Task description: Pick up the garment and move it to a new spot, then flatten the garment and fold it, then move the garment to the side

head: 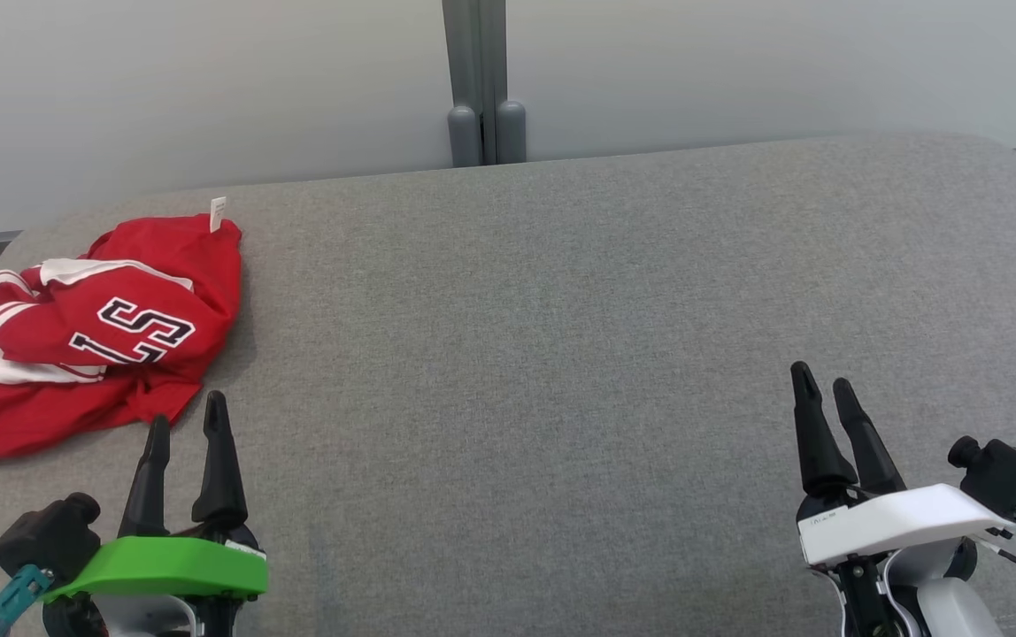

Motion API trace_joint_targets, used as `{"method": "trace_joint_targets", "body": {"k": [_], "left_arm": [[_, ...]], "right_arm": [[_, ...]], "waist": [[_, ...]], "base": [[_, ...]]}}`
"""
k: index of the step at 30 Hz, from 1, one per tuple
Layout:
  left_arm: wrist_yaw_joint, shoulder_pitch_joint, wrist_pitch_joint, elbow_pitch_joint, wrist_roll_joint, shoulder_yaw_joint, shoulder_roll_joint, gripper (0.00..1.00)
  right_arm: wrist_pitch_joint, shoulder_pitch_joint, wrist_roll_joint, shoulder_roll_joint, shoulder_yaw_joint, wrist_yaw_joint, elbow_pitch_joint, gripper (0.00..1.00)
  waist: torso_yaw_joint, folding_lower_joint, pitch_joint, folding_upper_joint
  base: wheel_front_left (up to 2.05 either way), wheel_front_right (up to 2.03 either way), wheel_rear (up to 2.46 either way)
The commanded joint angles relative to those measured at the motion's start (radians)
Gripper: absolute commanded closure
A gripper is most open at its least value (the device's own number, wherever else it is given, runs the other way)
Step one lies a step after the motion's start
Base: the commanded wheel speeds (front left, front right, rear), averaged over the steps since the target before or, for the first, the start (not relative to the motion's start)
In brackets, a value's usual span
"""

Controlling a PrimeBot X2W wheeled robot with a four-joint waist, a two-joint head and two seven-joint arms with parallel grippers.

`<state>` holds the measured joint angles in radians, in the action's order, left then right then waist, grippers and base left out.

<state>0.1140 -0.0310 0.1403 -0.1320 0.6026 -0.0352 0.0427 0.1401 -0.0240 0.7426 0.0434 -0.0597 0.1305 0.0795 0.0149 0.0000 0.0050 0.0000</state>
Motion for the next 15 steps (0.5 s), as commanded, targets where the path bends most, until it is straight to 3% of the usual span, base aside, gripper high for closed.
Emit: {"method": "trace_joint_targets", "body": {"k": [1,15], "left_arm": [[-0.002,0.005,0.009,0.007,-0.035,0.001,0.008,0.0],[0.0,0.013,0.043,0.003,-0.184,0.014,0.009,0.0]], "right_arm": [[0.01,0.005,-0.026,0.006,-0.005,0.0,-0.016,0.0],[0.044,0.014,-0.175,0.007,-0.016,0.0,-0.024,0.0]], "waist": [[0.0,0.0,0.0,0.0],[0.001,0.0,0.0,0.0]], "base": [[0.0,0.0,0.0],[0.0,0.0,0.0]]}}
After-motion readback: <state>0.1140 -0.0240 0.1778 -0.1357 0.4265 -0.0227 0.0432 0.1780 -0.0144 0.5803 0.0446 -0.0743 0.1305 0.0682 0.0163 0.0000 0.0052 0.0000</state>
